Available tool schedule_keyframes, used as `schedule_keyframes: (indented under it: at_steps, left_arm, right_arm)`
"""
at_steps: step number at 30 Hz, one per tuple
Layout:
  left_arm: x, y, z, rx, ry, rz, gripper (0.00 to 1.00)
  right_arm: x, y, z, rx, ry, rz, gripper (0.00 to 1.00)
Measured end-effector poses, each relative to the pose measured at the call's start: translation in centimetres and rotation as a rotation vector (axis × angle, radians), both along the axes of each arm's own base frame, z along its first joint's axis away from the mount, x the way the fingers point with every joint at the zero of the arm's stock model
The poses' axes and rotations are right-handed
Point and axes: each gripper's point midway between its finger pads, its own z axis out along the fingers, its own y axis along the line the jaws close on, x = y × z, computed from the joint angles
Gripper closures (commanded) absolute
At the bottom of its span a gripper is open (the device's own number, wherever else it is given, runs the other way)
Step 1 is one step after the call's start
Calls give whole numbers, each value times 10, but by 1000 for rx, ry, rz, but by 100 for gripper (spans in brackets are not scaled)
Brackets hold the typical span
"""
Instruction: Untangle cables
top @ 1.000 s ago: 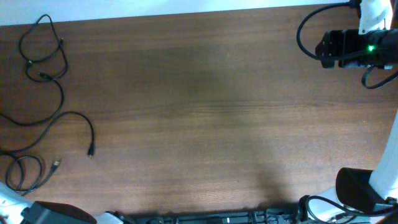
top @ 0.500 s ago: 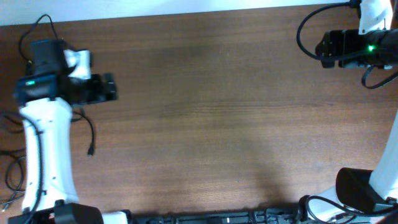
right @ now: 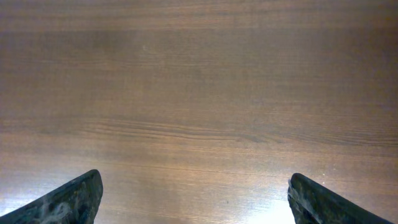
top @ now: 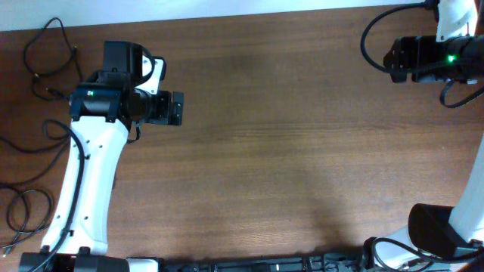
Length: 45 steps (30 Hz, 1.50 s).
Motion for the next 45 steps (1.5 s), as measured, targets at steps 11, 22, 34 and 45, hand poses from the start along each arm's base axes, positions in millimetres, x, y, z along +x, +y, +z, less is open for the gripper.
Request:
schedule_keyframes:
  at_steps: [11, 22, 34, 45]
  left_arm:
    - [-5, 6, -2, 32, 20, 14, 1]
    - [-25, -12, 52, -137, -538, -46, 1]
    - [-74, -13, 64, -273, -1193, -68, 1]
    - [-101, -1, 1, -251, -1215, -24, 1]
  right_arm:
    - [0, 0, 0, 0, 0, 0, 6]
    - [0, 0, 0, 0, 0, 0, 6]
    - [0, 0, -1, 1, 4, 0, 6]
    - [0, 0, -1, 1, 3, 0, 6]
